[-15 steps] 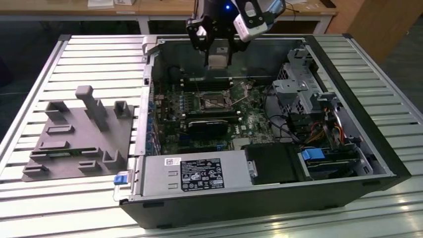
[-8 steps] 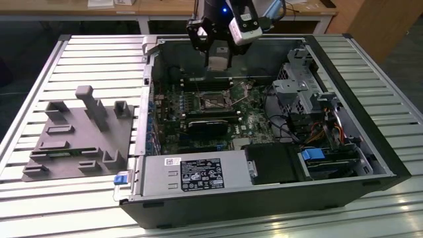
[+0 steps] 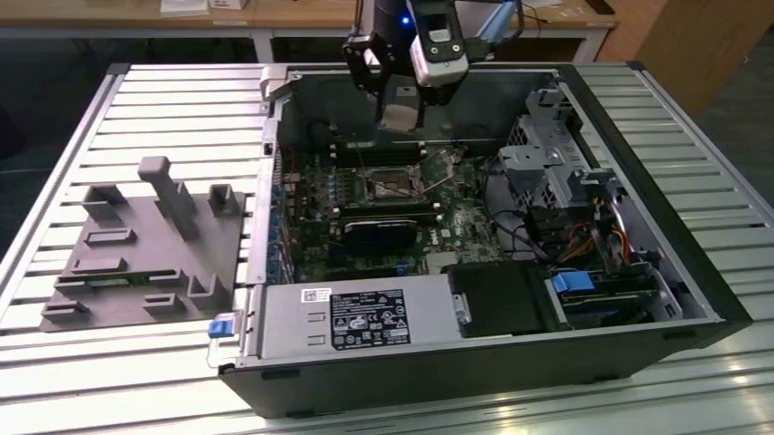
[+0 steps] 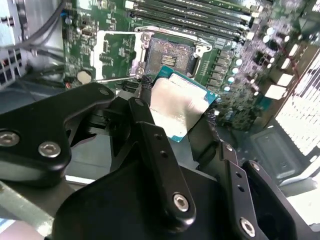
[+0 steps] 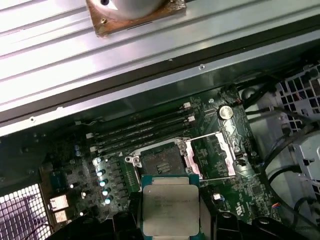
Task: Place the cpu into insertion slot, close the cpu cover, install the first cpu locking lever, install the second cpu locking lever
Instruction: 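Place the cpu into insertion slot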
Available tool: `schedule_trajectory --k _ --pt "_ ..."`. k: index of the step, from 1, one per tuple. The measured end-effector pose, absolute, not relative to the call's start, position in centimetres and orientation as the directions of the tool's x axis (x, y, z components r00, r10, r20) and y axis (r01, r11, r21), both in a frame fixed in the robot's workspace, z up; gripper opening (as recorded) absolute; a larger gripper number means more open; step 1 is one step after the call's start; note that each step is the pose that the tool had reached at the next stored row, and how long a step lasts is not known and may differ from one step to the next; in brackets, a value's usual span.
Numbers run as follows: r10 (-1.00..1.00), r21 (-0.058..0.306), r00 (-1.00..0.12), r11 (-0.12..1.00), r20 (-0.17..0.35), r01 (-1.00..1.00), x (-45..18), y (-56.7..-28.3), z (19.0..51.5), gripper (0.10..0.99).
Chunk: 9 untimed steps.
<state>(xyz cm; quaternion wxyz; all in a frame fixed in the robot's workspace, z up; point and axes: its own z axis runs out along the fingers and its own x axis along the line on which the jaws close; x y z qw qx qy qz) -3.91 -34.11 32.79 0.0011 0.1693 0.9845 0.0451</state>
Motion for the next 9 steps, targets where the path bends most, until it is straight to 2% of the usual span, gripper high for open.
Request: schedule_trajectory --k 9 --pt "0.482 0.089 -0.876 0.872 0.013 0.481 -3.91 -34.11 32.64 0.541"
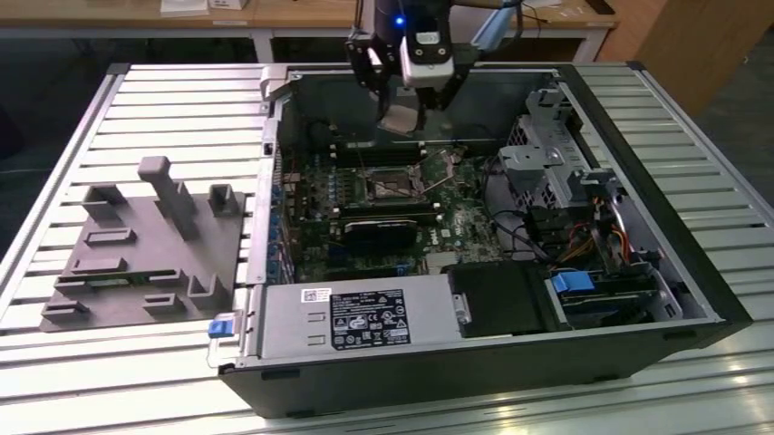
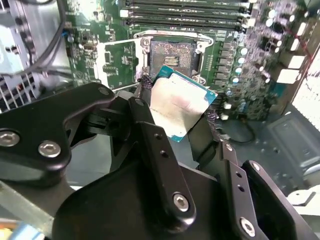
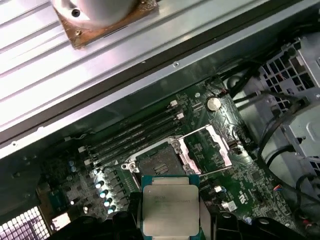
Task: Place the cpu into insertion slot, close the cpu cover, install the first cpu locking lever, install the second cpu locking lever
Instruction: 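Place the cpu into insertion slot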
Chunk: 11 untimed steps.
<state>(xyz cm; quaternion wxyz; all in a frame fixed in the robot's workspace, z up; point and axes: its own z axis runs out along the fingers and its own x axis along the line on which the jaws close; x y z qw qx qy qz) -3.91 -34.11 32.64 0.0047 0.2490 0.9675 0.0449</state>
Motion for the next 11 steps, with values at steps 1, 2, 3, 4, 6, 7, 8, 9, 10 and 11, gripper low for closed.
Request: schedule_trajectory --k 1,2,3,4,6,7,8,9,10,11 --pt "0.498 0.089 -0.867 0.863 0.013 0.497 -3.91 -34.11 32.61 0.541" --pt "0.513 0.089 -0.858 0.854 0.013 0.512 -3.91 -34.11 32.59 0.541" --pt "0.529 0.089 -0.849 0.845 0.013 0.528 -3.91 -34.11 32.57 0.541" --pt "0.544 0.089 -0.839 0.835 0.013 0.543 -3.91 -34.11 32.54 0.541" --pt "0.575 0.089 -0.818 0.814 0.013 0.574 -3.91 -34.11 32.49 0.541" --pt "0.590 0.089 -0.808 0.804 0.013 0.588 -3.91 -34.11 32.47 0.541" --pt "0.604 0.089 -0.797 0.793 0.013 0.603 -3.91 -34.11 32.45 0.541" --pt "0.618 0.089 -0.786 0.782 0.013 0.617 -3.90 -34.11 32.42 0.541" --pt "0.632 0.089 -0.774 0.771 0.013 0.631 -3.91 -34.11 32.40 0.541" --pt "0.647 0.089 -0.762 0.759 0.013 0.645 -3.91 -34.11 32.37 0.541"
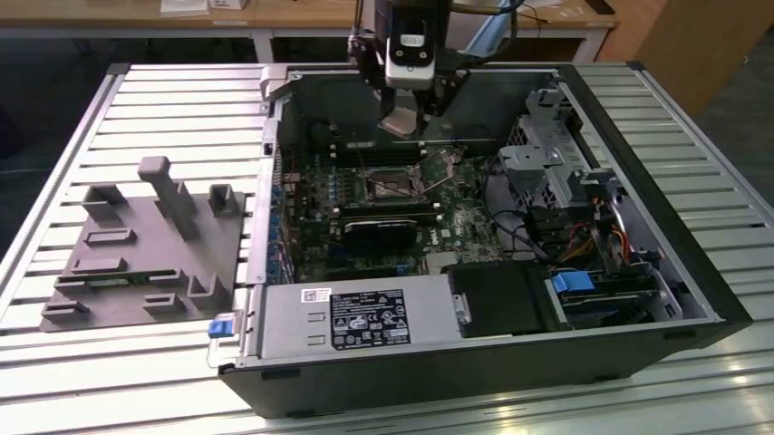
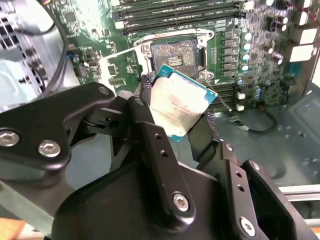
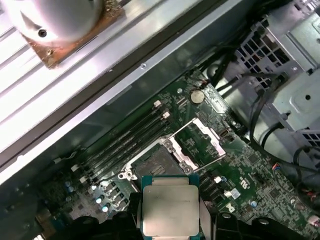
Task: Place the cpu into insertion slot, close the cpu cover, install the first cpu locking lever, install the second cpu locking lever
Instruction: 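Place the cpu into insertion slot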
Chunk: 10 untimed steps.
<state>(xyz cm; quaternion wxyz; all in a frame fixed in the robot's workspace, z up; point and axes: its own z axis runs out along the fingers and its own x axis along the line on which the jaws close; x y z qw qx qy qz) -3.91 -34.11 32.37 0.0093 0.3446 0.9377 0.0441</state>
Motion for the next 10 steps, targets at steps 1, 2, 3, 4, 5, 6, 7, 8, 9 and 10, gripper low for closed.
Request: schedule_trajectory --k 1,2,3,4,5,6,7,8,9,10 --pt "0.661 0.089 -0.751 0.747 0.013 0.659 -3.91 -34.11 32.34 0.541" --pt "0.674 0.089 -0.738 0.735 0.013 0.672 -3.91 -34.11 32.32 0.541" --pt "0.687 0.089 -0.726 0.723 0.013 0.685 -3.91 -34.11 32.29 0.541" --pt "0.700 0.089 -0.714 0.710 0.013 0.698 -3.91 -34.11 32.26 0.541" --pt "0.713 0.089 -0.701 0.698 0.013 0.711 -3.91 -34.11 32.23 0.541" --pt "0.726 0.089 -0.688 0.685 0.013 0.723 -3.91 -34.11 32.20 0.541" --pt "0.739 0.089 -0.674 0.670 0.013 0.737 -3.91 -34.11 32.16 0.541" --pt "0.751 0.089 -0.660 0.657 0.013 0.749 -3.91 -34.11 32.12 0.541" --pt "0.763 0.089 -0.647 0.643 0.013 0.760 -3.91 -34.11 32.08 0.541" --pt "0.774 0.089 -0.633 0.630 0.013 0.772 -3.91 -34.11 32.05 0.541"
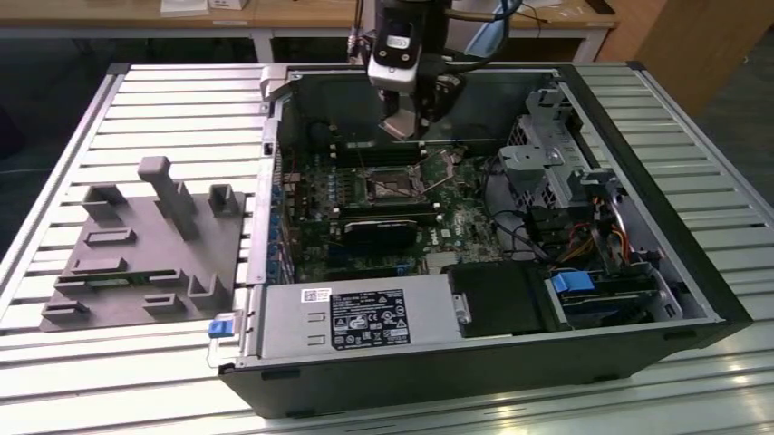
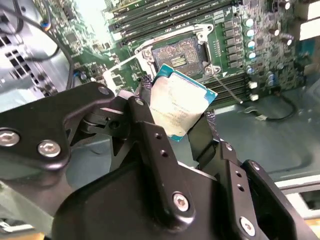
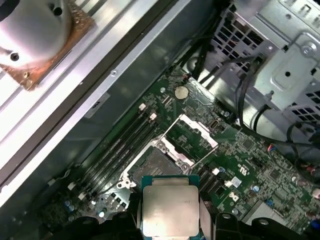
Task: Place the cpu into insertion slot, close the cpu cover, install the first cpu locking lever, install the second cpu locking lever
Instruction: 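Place the cpu into insertion slot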
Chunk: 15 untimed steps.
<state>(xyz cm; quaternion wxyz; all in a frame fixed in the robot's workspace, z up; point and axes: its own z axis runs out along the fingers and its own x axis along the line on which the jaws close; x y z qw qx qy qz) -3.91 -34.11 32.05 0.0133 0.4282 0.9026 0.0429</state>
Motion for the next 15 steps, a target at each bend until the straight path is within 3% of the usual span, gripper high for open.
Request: schedule_trajectory --k 15 --pt "0.916 0.089 -0.401 0.399 0.013 0.913 -3.91 -34.11 31.40 0.541"
